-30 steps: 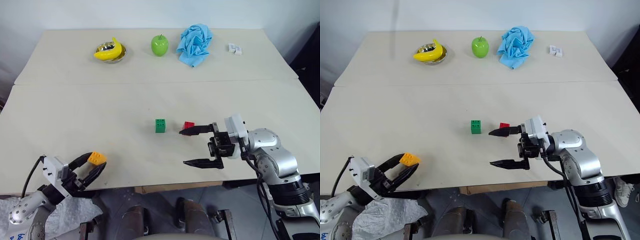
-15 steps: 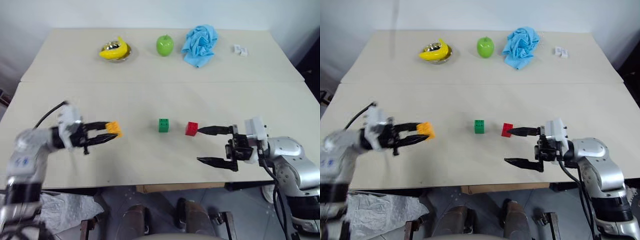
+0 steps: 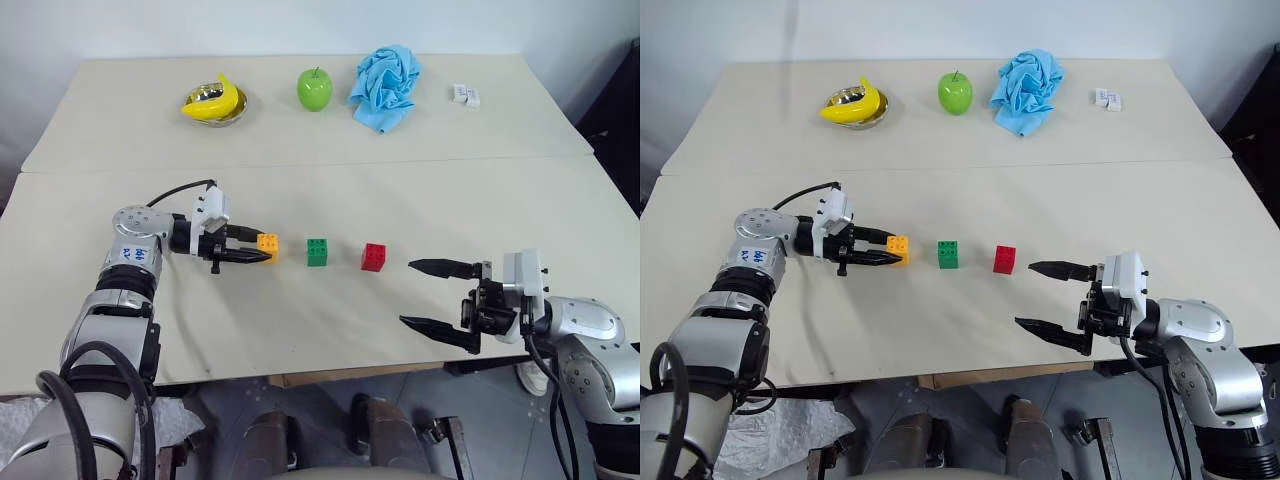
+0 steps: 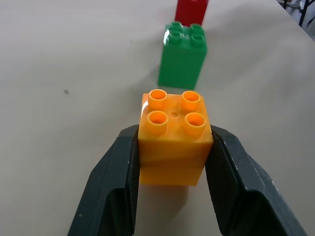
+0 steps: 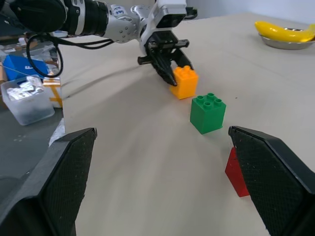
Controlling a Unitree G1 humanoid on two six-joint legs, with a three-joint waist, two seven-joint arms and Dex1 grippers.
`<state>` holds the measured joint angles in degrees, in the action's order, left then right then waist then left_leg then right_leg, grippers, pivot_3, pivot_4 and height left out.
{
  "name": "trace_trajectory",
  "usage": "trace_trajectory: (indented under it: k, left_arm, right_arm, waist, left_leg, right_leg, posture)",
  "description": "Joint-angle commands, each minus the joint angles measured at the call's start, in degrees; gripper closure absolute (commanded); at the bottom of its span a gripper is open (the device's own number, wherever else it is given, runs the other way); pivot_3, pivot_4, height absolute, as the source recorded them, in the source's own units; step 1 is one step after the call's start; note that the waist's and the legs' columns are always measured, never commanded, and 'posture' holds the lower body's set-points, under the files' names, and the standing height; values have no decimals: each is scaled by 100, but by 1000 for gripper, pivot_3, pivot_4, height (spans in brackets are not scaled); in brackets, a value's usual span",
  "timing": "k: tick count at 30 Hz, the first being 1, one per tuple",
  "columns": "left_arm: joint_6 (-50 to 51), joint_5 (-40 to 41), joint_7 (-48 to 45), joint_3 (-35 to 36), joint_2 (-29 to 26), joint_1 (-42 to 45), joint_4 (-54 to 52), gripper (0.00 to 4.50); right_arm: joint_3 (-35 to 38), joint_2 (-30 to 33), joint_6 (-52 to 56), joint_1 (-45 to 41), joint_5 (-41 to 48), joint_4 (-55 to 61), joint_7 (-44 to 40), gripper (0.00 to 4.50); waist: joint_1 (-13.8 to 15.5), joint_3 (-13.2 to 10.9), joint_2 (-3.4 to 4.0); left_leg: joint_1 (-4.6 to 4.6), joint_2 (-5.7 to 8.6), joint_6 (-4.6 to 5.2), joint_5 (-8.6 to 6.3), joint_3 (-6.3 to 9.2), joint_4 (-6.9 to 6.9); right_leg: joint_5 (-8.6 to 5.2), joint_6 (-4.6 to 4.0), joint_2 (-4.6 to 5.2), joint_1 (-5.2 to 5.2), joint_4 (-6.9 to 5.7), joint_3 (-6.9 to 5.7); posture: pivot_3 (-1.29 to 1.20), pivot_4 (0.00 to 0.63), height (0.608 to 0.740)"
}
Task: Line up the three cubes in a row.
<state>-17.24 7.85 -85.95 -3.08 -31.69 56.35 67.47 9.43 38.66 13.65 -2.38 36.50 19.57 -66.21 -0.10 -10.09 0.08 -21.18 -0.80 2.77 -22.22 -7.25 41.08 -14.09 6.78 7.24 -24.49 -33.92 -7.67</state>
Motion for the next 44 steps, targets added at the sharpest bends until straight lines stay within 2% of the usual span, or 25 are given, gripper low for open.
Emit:
trace_trajectory:
  k: [1,12,13,19,22,25,26,29,31,32,37,44]
  left_arm:
    - [-114,-77,-269,91,-36,118,80,2990]
    - [-182,-287,-172,107,-65,-22,243,2990]
    - [-159,-277,-199,119,-71,-32,235,2268]
    - [-307,54,-408,491,-365,-274,-194,578]
    - [-148,340,-582,700,-641,-708,-802,578]
    - [572,992,-498,1126,-1125,-1788,-2292,578]
    - [900,1232,-346,1293,-1254,-2206,-2879,578]
    - [1642,1833,243,1792,-1391,-3251,-4381,39]
    - [2445,2347,1110,2365,-1245,-3871,-5297,39]
    - [2509,2364,1454,2530,-1172,-4077,-5544,39]
    - [1916,1983,1858,2762,-1099,-4985,-6128,39]
    - [1873,2109,2121,2803,-1065,-5308,-6560,39]
  right_arm:
    - [163,15,-120,59,78,187,35,0]
    - [104,72,-197,-66,40,-53,-99,0]
    - [106,83,-185,-76,47,-75,-120,0]
    - [92,130,-180,-169,57,-361,-336,0]
    - [134,144,-195,-271,81,-576,-448,0]
    - [249,261,-152,-407,82,-1016,-603,0]
    - [277,296,-258,-459,24,-1201,-702,0]
    - [336,396,-363,-649,16,-1643,-963,0]
    - [371,402,-610,-918,42,-1997,-1315,0]
    - [363,407,-637,-993,62,-2091,-1454,0]
    - [200,356,-896,-1444,-148,-2617,-1757,0]
    - [79,283,-1111,-1798,-314,-3138,-1960,0]
  waist:
    - [11,0,0]
    - [1,0,0]
    - [1,0,0]
    - [-4,-1,-3]
    - [-10,-1,-2]
    - [-53,-1,-2]
    - [-73,-1,-2]
    - [-84,-2,-1]
    - [-57,-4,1]
    - [-28,-4,2]
    - [-1,-4,4]
    - [1,-4,5]
  left_leg:
    - [0,1,0,0,2,0]
    - [0,2,1,0,4,3]
    - [2,2,1,0,4,4]
    - [-1,1,2,1,5,6]
    - [1,0,2,1,19,5]
    - [5,0,2,1,40,5]
    - [9,-2,3,0,40,4]
    - [7,-18,5,1,51,1]
    - [5,-18,8,1,56,7]
    - [7,-16,12,1,56,9]
    - [16,-13,14,3,60,15]
    - [12,-13,13,3,57,12]
  right_leg:
    - [0,0,2,0,0,-1]
    - [1,2,5,1,-5,-1]
    - [1,2,5,1,-6,-1]
    - [1,2,5,0,-6,-2]
    - [1,2,7,0,-7,0]
    - [1,2,12,-1,-11,6]
    - [1,2,14,-3,-10,10]
    - [1,2,23,-4,-14,7]
    - [2,3,33,-1,-16,9]
    - [4,7,38,3,-17,12]
    - [8,12,46,12,-20,13]
    - [8,10,46,6,-21,12]
  posture:
    - [0,150,740]
    - [0,150,740]
    - [0,150,740]
    - [0,150,740]
    - [0,150,740]
    - [0,150,740]
    - [0,150,740]
    - [0,150,740]
    - [0,150,740]
    - [0,150,740]
    - [0,150,740]
    - [0,150,740]
